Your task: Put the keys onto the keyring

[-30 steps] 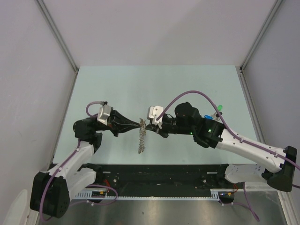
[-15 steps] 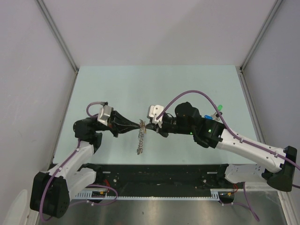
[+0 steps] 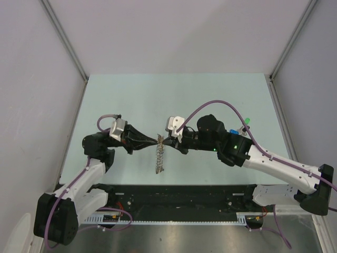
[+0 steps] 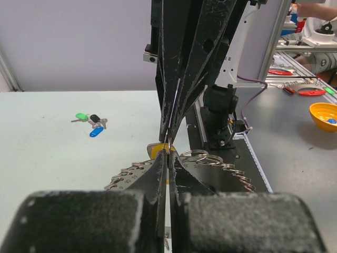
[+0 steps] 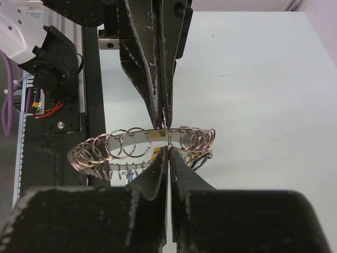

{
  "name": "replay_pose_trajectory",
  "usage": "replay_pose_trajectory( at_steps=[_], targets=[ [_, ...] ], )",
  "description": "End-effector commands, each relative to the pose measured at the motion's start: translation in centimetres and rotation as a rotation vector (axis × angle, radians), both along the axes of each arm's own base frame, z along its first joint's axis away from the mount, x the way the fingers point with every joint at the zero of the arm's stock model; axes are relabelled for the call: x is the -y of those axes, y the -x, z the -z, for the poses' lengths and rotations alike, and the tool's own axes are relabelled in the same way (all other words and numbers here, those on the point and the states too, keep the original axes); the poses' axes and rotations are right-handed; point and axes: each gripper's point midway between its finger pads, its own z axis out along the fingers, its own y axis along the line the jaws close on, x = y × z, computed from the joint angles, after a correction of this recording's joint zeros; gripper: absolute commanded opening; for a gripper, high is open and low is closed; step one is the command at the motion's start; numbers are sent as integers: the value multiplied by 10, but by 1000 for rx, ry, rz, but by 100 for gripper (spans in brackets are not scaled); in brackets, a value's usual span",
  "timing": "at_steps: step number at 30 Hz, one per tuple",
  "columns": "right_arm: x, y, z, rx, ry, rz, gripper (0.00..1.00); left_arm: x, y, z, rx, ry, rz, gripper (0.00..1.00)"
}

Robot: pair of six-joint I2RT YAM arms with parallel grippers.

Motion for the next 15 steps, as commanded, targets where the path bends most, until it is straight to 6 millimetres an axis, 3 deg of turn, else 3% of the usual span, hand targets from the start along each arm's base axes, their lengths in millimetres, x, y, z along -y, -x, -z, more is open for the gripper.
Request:
replay_pose_trajectory(
  at_steps=[1,15],
  targets=[
    [-2,4,-40,38,-105,-8,0,-1,4,-12,76,21,-4,1],
    [2,1,-37,40,-86,14,0,-3,-7,-8,131,-18,-88,1]
  ],
)
